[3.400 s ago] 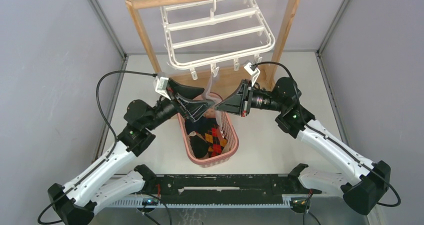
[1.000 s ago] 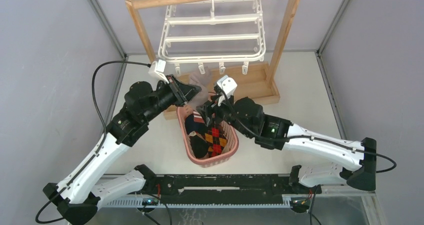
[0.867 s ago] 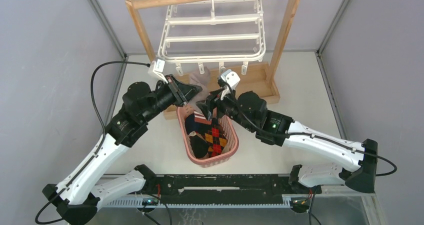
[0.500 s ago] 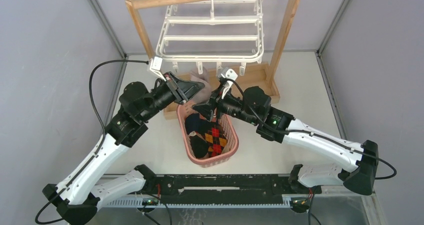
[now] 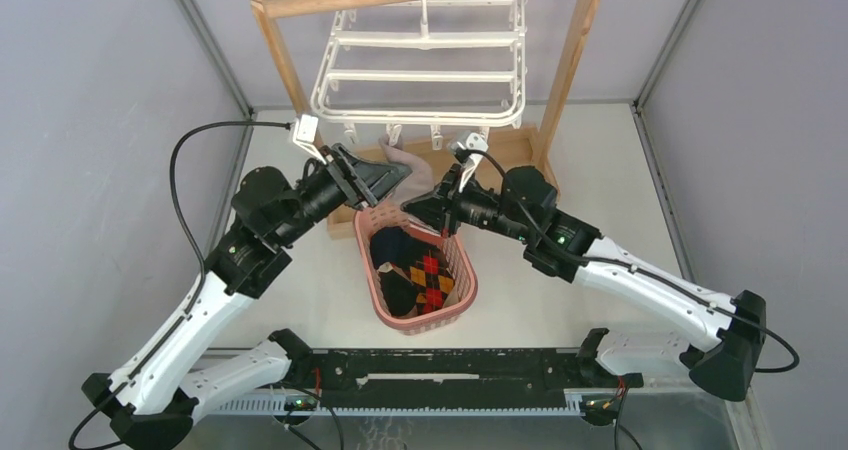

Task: Remove the socks clipped to the hanger
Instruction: Remove the sock from the hanger.

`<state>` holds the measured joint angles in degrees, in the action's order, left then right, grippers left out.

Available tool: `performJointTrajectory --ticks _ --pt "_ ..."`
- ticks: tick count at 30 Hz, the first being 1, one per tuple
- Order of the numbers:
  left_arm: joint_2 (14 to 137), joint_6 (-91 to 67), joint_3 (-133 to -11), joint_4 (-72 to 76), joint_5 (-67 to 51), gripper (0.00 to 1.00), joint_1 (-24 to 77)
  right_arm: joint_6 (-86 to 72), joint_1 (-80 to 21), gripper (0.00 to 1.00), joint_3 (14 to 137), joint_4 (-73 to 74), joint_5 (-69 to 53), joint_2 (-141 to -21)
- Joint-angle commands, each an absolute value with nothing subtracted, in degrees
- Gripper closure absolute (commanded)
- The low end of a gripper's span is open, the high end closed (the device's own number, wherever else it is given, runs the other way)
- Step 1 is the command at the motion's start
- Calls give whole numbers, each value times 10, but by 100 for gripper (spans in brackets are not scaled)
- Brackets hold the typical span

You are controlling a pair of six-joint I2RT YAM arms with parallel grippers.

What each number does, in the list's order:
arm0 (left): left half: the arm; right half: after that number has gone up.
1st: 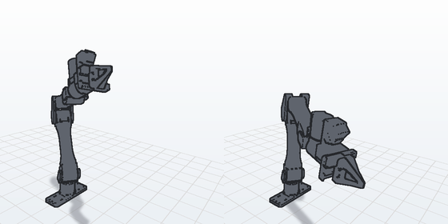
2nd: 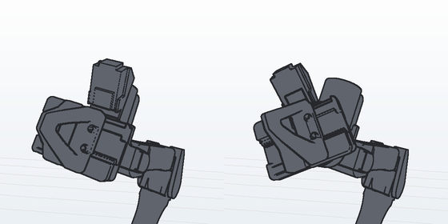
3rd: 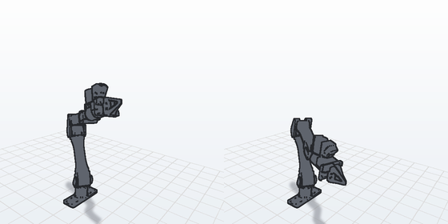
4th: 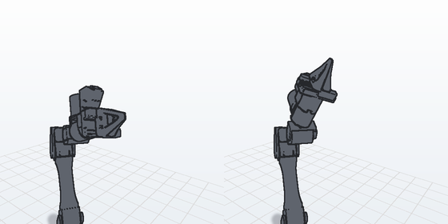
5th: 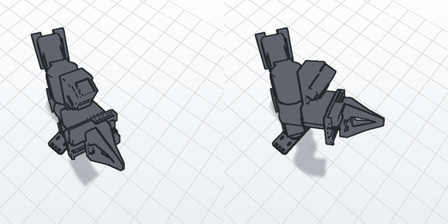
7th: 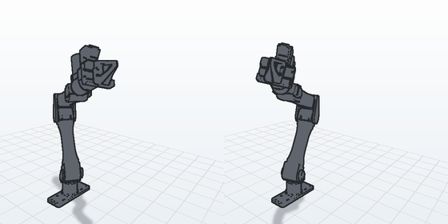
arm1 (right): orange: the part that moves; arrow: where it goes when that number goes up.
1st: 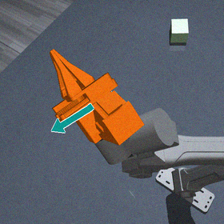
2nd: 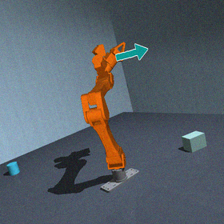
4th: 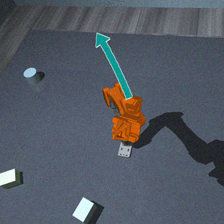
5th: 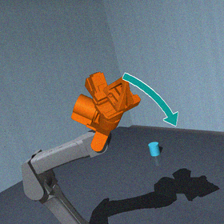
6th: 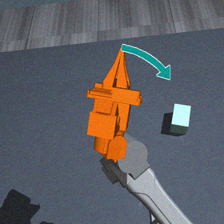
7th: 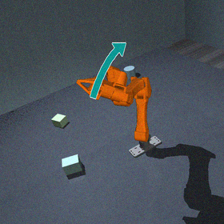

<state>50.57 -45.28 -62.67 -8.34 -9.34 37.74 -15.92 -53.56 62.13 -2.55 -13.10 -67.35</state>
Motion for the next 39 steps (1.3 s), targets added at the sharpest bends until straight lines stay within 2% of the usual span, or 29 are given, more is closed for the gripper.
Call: performJointTrajectory --ticks 1,6,17,29,39 --pt "488 -422 -646 -102 -71 36 374 -167 -522 100 624 -31 -170 -638" --pt "494 -400 -659 -121 -46 32 374 -167 -515 100 624 -16 -182 -622" --pt "514 -366 -692 -126 -26 32 374 -161 -511 100 624 26 -191 -599" --pt "526 -341 -716 -108 -23 21 373 -161 -508 100 624 46 -195 -583" --pt "558 -344 -744 -107 -19 22 374 -169 -508 100 612 38 -194 -576"
